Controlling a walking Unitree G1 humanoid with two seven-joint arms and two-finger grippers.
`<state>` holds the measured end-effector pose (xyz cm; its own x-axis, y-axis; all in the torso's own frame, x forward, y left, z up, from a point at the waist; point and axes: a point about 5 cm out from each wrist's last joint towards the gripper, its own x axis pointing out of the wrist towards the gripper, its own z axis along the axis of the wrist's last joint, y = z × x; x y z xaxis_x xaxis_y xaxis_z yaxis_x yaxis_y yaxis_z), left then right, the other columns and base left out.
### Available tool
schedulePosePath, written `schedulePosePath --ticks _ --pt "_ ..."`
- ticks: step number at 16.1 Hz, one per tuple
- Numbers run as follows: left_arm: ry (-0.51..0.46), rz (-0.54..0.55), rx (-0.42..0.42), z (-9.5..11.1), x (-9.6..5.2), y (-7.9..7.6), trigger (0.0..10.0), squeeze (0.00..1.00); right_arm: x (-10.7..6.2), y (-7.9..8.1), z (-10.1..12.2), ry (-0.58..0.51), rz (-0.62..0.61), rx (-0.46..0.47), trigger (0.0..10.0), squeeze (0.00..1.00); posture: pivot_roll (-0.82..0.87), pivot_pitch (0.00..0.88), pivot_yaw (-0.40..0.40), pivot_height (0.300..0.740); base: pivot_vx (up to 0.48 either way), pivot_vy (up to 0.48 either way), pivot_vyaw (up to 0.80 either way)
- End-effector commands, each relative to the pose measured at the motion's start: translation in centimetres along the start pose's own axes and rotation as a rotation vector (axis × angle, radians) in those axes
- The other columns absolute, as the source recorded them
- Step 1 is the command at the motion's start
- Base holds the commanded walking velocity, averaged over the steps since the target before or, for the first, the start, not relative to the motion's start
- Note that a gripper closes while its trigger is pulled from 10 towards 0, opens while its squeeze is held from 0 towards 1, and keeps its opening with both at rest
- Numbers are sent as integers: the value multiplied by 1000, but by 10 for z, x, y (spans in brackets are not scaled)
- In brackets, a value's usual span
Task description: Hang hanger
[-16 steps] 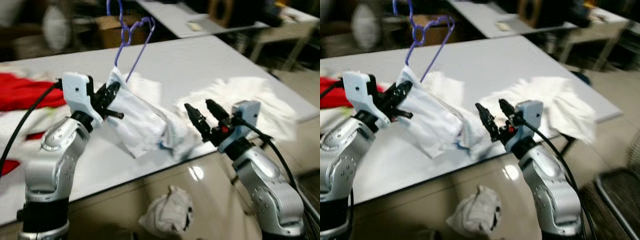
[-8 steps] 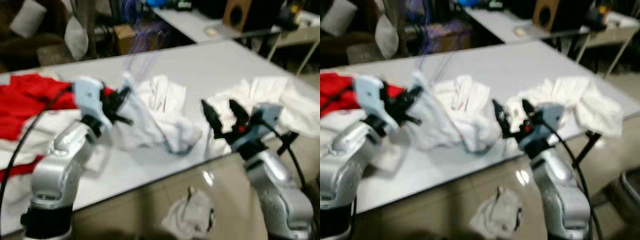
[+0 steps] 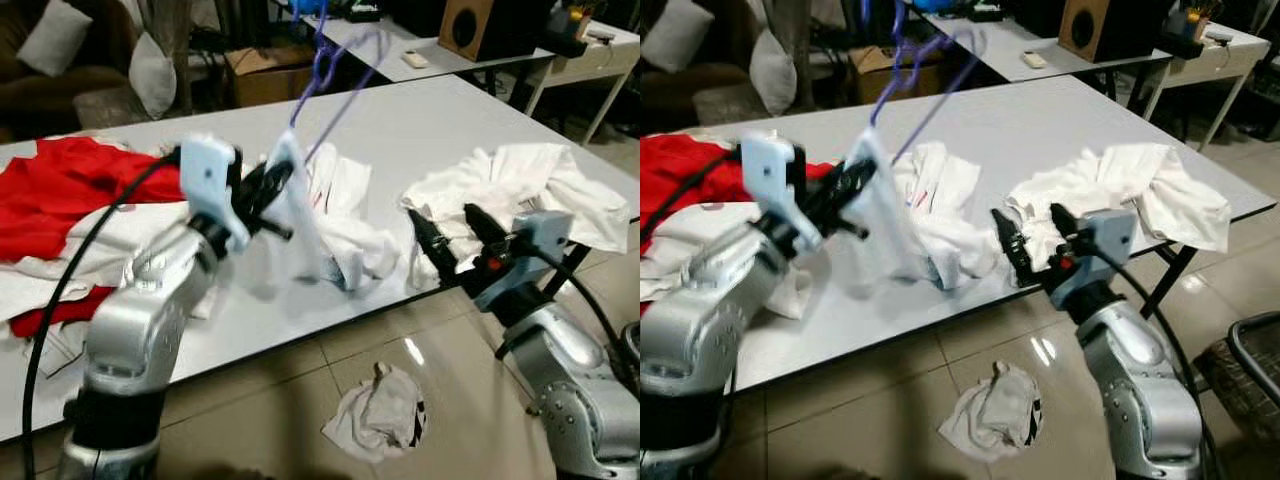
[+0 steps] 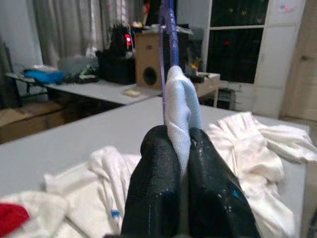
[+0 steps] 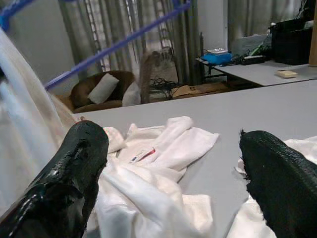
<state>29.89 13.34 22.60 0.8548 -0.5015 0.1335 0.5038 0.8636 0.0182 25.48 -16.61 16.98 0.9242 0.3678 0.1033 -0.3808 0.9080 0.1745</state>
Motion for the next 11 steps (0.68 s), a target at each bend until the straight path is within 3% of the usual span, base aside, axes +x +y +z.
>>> schedulePosePath --ticks 1,3,5,6,9,10,11 --pt "3 25 -3 2 1 9 0 0 4 2 3 -6 24 10 10000 0 -113 0 17 740 0 0 0" --pt "14 -62 19 12 8 14 0 0 8 2 11 -48 138 90 10000 0 -119 0 24 740 0 0 0" --pt "23 -126 37 17 9 16 0 0 8 -5 12 -48 151 112 10000 0 -121 0 21 740 0 0 0" --pt "21 -211 34 25 8 15 0 0 9 -13 15 -50 168 129 10000 0 -127 0 23 740 0 0 0" --pt "-12 -376 -44 49 6 10 0 0 20 -12 35 -56 349 86 10000 0 -118 0 27 740 0 0 0" --pt "-25 -412 -55 54 6 6 0 0 22 -8 38 -59 406 99 10000 78 -118 0 22 740 0 0 0" --pt "-42 -461 -63 59 3 1 0 0 23 -3 39 -44 483 104 10000 1000 -118 0 22 740 0 0 0"
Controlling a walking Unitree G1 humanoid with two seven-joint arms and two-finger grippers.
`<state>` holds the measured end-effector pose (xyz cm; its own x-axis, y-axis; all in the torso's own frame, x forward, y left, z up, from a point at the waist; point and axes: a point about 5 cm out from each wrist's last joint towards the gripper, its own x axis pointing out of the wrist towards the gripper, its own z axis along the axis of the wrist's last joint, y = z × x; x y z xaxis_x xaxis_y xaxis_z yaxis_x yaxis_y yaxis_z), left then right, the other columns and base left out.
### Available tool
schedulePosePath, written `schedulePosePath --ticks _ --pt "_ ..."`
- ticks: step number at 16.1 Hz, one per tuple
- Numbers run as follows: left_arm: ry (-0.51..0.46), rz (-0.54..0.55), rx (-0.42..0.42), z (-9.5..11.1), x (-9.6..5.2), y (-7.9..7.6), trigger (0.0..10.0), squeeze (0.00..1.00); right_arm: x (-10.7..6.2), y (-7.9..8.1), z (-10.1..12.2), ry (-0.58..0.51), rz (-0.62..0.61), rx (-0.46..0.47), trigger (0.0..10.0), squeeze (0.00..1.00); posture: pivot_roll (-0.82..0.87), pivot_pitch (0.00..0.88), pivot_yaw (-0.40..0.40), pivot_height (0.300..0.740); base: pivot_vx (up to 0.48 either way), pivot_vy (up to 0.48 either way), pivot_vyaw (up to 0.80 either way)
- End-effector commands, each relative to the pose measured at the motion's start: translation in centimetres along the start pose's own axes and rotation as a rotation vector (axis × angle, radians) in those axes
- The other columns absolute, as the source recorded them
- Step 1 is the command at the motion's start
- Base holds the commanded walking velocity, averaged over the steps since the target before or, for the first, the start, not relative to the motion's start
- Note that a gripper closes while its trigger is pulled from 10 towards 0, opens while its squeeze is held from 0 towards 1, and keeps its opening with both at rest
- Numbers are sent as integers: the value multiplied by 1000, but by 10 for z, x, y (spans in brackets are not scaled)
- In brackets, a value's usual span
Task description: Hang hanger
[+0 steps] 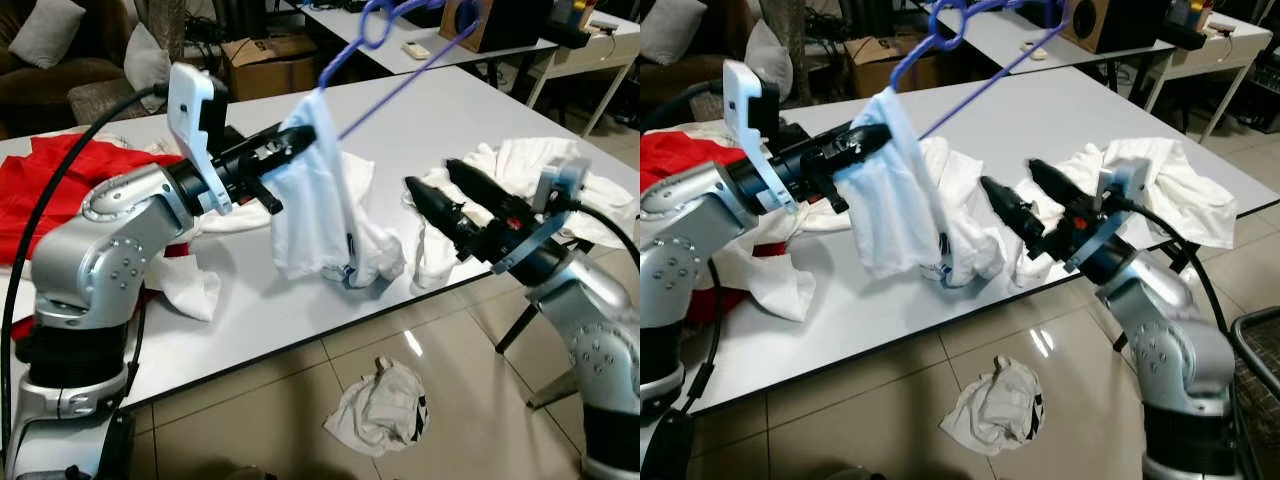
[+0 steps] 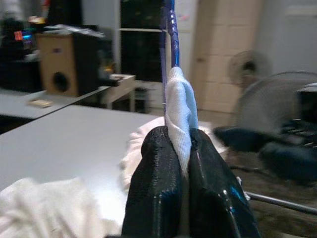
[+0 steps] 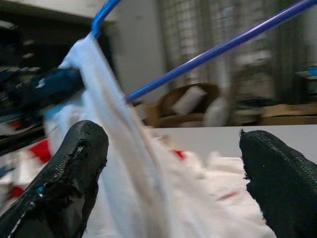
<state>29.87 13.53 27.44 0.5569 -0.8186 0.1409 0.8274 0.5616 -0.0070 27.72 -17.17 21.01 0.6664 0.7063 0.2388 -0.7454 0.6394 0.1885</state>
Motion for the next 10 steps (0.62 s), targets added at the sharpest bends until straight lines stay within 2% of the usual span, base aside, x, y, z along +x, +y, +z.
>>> schedulePosePath --ticks 1,4,5,6,10 --pt "-38 -53 16 14 0 -6 0 0 5 5 0 18 86 22 10000 1000 -114 0 17 740 0 0 0" --pt "-52 -109 -12 18 -2 -11 0 0 8 1 -1 45 121 28 10000 1000 -111 0 6 740 0 0 0" --pt "-69 -143 -39 22 -4 -13 0 0 9 -5 -3 63 107 15 10000 875 -111 0 6 740 0 0 0" --pt "-78 -168 -57 24 -6 -15 0 0 10 -8 -3 62 111 18 10000 0 -111 0 8 740 0 0 0" --pt "-45 -185 -70 21 -4 -17 0 0 19 -10 -1 28 131 28 10000 0 -111 0 14 740 0 0 0"
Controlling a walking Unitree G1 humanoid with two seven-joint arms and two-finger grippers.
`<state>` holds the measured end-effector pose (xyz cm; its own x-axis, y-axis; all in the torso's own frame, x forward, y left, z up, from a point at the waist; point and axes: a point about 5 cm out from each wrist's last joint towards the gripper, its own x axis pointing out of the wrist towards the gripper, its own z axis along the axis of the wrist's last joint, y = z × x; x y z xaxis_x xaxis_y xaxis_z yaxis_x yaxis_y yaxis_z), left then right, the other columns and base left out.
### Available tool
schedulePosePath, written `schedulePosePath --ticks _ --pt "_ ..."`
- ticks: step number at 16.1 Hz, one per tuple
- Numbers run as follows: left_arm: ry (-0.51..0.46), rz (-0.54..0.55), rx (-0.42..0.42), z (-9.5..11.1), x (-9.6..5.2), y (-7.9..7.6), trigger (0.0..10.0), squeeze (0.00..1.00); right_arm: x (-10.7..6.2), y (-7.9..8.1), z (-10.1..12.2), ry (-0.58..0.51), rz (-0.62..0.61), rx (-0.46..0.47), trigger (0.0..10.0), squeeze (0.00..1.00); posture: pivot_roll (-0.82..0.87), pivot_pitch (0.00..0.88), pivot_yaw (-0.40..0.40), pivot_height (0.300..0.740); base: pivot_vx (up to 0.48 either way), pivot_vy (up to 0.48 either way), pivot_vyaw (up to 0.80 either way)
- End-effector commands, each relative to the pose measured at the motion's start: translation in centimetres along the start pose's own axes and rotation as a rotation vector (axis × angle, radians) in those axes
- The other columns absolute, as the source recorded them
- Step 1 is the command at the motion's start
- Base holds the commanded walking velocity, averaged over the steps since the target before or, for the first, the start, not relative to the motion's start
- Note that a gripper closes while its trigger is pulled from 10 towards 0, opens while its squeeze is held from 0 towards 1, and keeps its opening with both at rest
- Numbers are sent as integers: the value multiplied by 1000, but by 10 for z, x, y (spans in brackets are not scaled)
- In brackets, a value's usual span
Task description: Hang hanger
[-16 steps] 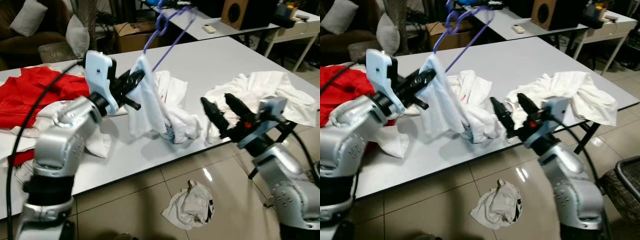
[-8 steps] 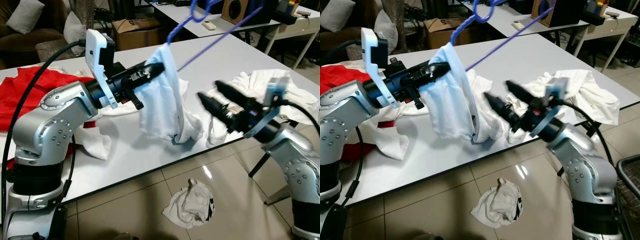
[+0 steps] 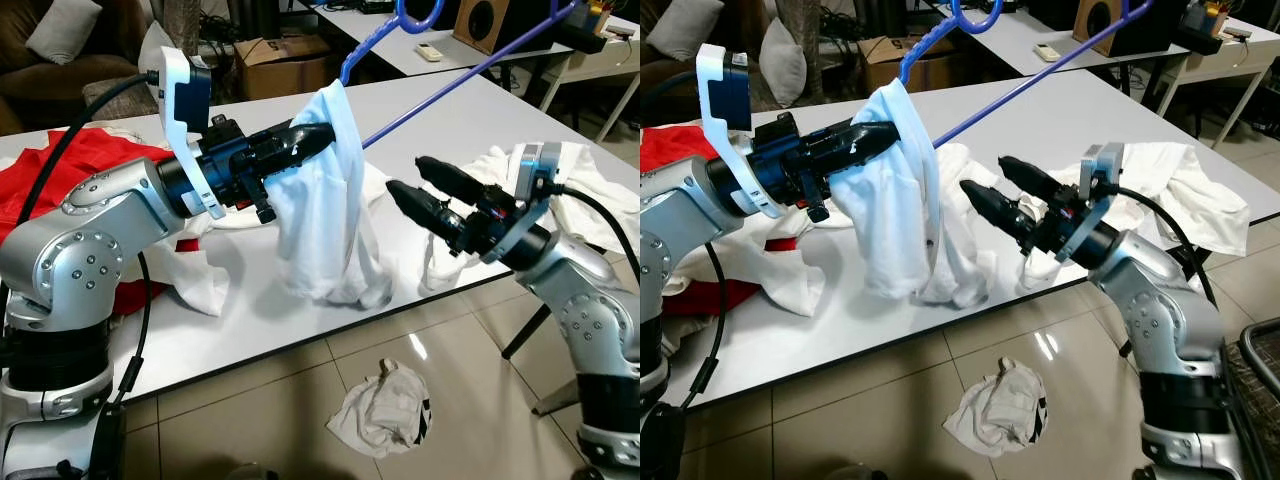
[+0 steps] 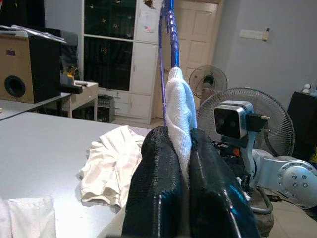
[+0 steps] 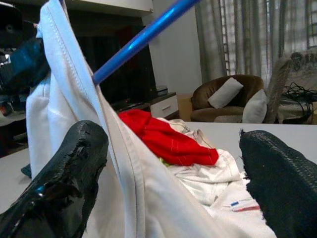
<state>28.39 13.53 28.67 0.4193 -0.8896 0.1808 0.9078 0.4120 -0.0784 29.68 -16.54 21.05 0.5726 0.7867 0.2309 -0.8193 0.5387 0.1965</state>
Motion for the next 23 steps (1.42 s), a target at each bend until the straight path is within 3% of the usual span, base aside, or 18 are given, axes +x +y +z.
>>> schedulePosePath --ticks 1,4,9,15,20,23 --pt "-4 -29 28 7 4 -5 0 0 3 0 1 -2 14 -10 10000 0 -111 0 14 740 0 0 0" --pt "16 -20 28 4 9 -5 0 0 11 3 -2 1 47 -18 10000 0 -107 0 15 740 0 0 0" --pt "26 -20 37 3 13 -7 0 0 23 -8 -8 7 -58 -10 10000 0 -107 0 16 740 0 0 0" --pt "21 -24 39 3 19 -9 0 0 32 -6 -16 38 -46 -21 10000 0 -106 0 15 740 0 0 0" --pt "13 56 72 5 20 0 0 0 33 -2 -14 28 -7 -30 10000 0 -110 0 14 740 0 0 0" --pt "-11 165 122 11 22 12 0 0 31 -2 -17 41 -24 -37 10000 0 -109 0 9 740 0 0 0"
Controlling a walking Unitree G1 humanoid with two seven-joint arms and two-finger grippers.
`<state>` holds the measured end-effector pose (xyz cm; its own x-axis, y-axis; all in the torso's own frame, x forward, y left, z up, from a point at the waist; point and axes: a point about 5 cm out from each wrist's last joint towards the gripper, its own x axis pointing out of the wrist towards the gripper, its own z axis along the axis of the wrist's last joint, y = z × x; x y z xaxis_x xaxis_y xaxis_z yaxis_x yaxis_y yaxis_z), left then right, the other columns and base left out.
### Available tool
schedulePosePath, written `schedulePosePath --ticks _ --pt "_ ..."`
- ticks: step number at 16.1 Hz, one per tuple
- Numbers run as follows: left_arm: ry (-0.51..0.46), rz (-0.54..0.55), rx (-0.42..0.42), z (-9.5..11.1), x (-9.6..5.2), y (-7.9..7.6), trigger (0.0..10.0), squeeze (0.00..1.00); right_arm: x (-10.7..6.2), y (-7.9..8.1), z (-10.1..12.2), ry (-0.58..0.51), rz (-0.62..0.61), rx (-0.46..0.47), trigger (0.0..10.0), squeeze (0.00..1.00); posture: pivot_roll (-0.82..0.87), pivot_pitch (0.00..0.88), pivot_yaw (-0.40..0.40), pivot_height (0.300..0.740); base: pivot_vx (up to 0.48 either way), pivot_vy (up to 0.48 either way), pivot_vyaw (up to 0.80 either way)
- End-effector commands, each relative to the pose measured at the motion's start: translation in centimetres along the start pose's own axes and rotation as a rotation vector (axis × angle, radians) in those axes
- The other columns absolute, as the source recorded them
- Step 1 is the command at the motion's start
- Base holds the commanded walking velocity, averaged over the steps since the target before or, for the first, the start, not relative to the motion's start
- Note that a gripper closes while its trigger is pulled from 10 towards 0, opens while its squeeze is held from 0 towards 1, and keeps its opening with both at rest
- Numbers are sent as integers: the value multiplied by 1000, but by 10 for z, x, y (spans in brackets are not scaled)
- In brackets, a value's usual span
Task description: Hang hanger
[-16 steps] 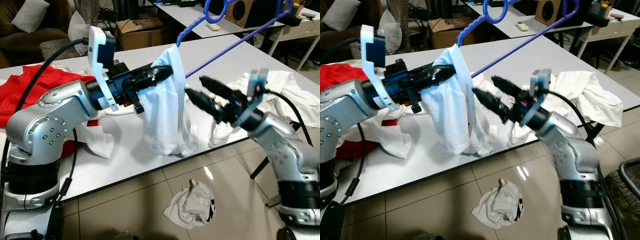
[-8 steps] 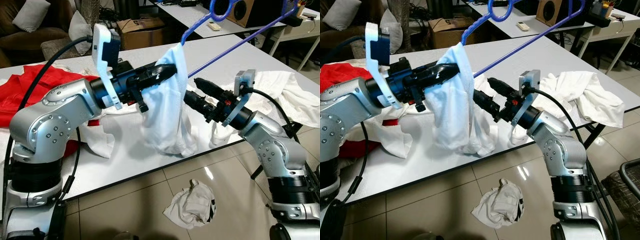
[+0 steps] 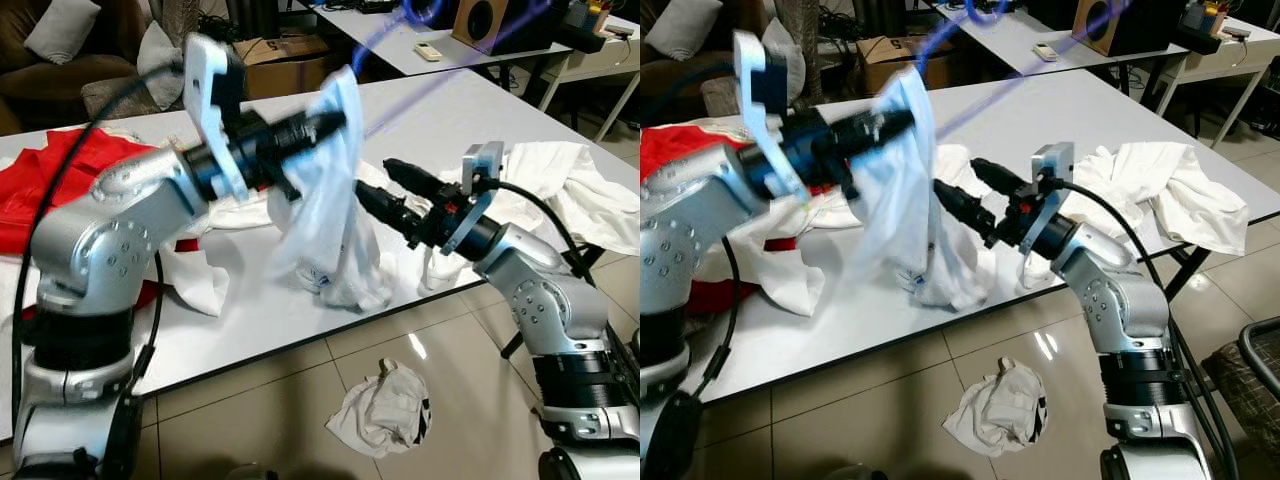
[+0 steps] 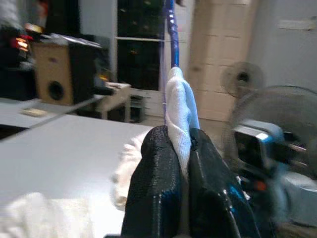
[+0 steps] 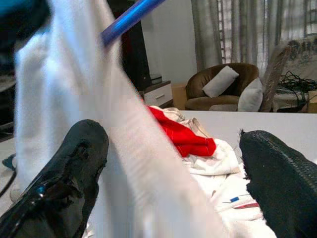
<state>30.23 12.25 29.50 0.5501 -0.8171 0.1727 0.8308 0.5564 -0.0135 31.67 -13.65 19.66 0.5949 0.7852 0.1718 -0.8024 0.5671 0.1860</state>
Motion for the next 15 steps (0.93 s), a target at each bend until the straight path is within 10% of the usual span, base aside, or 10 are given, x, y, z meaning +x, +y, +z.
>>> schedulePosePath --ticks 1,15 --pt "-25 10 20 7 1 1 0 0 -1 3 7 -33 10 -9 10000 0 -109 0 8 740 0 0 0" --pt "-120 -159 -39 27 -5 -16 0 0 -12 -20 -35 252 -181 -82 10000 0 -109 0 -2 740 0 0 0"
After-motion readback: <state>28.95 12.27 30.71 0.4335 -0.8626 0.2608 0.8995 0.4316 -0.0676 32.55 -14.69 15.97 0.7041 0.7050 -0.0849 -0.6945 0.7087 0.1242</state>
